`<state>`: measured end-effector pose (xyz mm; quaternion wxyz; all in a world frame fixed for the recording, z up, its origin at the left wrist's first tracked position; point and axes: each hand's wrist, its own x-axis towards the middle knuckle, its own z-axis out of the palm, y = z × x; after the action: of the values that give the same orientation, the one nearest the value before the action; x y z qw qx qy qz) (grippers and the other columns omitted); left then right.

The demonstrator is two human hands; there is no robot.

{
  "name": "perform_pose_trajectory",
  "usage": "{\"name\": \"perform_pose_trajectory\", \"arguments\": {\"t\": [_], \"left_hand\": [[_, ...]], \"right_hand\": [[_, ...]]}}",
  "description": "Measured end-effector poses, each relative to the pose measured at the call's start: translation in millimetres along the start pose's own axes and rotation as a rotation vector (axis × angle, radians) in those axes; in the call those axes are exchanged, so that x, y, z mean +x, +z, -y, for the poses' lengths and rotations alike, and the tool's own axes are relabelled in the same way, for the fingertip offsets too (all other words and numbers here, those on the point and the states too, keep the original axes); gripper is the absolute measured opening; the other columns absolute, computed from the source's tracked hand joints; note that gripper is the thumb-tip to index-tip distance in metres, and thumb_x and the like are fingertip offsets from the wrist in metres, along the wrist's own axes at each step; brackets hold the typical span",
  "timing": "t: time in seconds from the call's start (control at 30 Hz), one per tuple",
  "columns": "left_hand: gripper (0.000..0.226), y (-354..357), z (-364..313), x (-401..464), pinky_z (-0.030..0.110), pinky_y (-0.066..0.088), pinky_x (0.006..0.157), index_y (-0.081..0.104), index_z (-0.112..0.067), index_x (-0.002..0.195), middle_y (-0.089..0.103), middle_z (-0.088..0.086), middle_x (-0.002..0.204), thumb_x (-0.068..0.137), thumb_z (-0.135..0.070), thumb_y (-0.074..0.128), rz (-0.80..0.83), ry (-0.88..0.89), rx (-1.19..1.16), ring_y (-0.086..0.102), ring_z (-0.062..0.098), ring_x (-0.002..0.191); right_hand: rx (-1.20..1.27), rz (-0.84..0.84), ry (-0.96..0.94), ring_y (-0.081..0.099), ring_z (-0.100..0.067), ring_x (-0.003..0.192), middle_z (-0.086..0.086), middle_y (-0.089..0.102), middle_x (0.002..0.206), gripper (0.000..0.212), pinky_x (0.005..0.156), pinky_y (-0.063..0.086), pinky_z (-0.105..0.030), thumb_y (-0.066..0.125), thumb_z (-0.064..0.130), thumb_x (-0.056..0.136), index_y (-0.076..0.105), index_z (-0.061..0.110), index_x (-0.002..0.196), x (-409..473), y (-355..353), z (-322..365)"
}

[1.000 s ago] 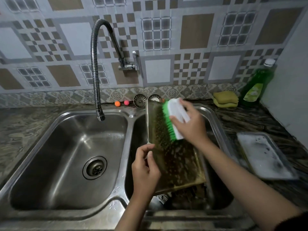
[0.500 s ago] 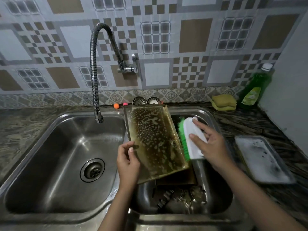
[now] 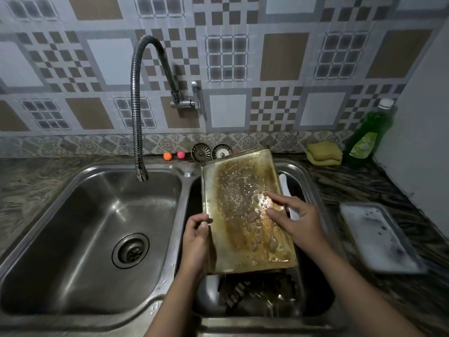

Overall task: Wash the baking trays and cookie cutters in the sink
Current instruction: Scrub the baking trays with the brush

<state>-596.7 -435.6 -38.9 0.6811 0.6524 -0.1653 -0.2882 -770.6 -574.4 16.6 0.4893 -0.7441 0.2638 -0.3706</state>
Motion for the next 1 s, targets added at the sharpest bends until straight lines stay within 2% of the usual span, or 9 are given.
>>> {"name": "perform_pose_trajectory", "arguments": {"t": [0.1,0.23,0.4,0.53,0.6,0.7,0.8,0.9,1.0], "left_hand": [[0.016,12,-6,-6,0.044,0.045,0.100,0.059,-0.024,0.101,0.060,0.004,0.117,0.097,-0.014,0.046,0.006,-0.011,0.174,0.056,0.019,0.109],[0.015,32,-38,-20,0.016,0.047,0.083,0.059,-0.031,0.103,0.061,-0.005,0.113,0.096,-0.021,0.051,0.137,0.194,0.180,0.058,0.003,0.104],[0.032,61,-70,-38,0.010,0.048,0.072,0.058,-0.038,0.118,0.062,-0.023,0.105,0.099,-0.041,0.032,0.578,-0.099,0.008,0.061,-0.014,0.094],[0.051,63,-67,-40,0.032,0.045,0.090,0.054,-0.038,0.128,0.053,-0.006,0.130,0.096,-0.056,0.018,0.564,-0.232,-0.037,0.051,0.014,0.122],[0.055,61,-63,-38,0.035,0.048,0.093,0.055,-0.034,0.127,0.056,-0.002,0.132,0.095,-0.058,0.017,0.541,-0.265,-0.080,0.057,0.017,0.118],[0.042,57,-52,-37,0.025,0.056,0.081,0.059,-0.024,0.124,0.064,0.003,0.122,0.099,-0.044,0.030,0.484,-0.233,-0.103,0.065,0.014,0.106],[0.036,50,-43,-38,0.025,0.055,0.083,0.058,-0.023,0.122,0.059,0.005,0.128,0.095,0.000,0.046,0.384,-0.083,-0.045,0.062,0.009,0.108],[0.051,40,-34,-37,0.043,0.051,0.096,0.058,-0.023,0.120,0.054,0.006,0.132,0.089,0.015,0.045,0.343,-0.044,-0.092,0.056,0.020,0.119],[0.048,33,-27,-37,0.054,0.046,0.098,0.054,-0.020,0.125,0.054,0.010,0.134,0.089,0.011,0.049,0.385,-0.027,-0.168,0.054,0.033,0.122]], "right_hand": [[0.011,-0.070,0.008,0.059,0.003,0.109,0.021,0.069,0.107,0.031,0.112,0.034,-0.038,0.074,0.016,0.080,0.071,0.033,0.105,-7,4,-8],[-0.076,-0.105,0.071,0.059,0.002,0.104,0.004,0.069,0.107,0.032,0.089,0.032,0.002,0.073,0.015,0.081,0.070,0.041,0.099,-17,12,-17],[-0.057,-0.066,0.079,0.062,0.001,0.092,0.009,0.063,0.097,0.042,0.082,0.047,-0.010,0.074,0.008,0.079,0.071,0.050,0.085,-29,21,-17],[-0.006,-0.049,0.109,0.061,0.001,0.080,-0.001,0.059,0.092,0.027,0.071,0.047,-0.011,0.076,0.005,0.077,0.076,0.031,0.084,-33,29,-14],[0.022,-0.012,0.107,0.062,0.002,0.080,-0.005,0.061,0.094,0.019,0.067,0.045,-0.007,0.076,0.006,0.078,0.078,0.023,0.084,-34,28,-13],[0.054,0.007,0.096,0.062,-0.001,0.091,-0.003,0.065,0.099,0.017,0.070,0.047,-0.009,0.076,0.011,0.078,0.076,0.027,0.085,-35,24,-13],[0.049,-0.040,0.097,0.062,-0.001,0.096,0.009,0.065,0.104,0.037,0.071,0.049,-0.013,0.079,0.014,0.075,0.061,0.031,0.102,-28,20,-17],[-0.031,0.009,0.172,0.062,0.001,0.095,0.021,0.060,0.109,0.060,0.065,0.049,-0.013,0.081,0.028,0.073,0.046,0.043,0.119,-14,9,-22],[-0.240,0.009,0.172,0.058,-0.007,0.102,0.025,0.055,0.112,0.055,0.067,0.045,-0.018,0.075,0.037,0.077,0.045,0.045,0.123,2,-4,-22]]}}
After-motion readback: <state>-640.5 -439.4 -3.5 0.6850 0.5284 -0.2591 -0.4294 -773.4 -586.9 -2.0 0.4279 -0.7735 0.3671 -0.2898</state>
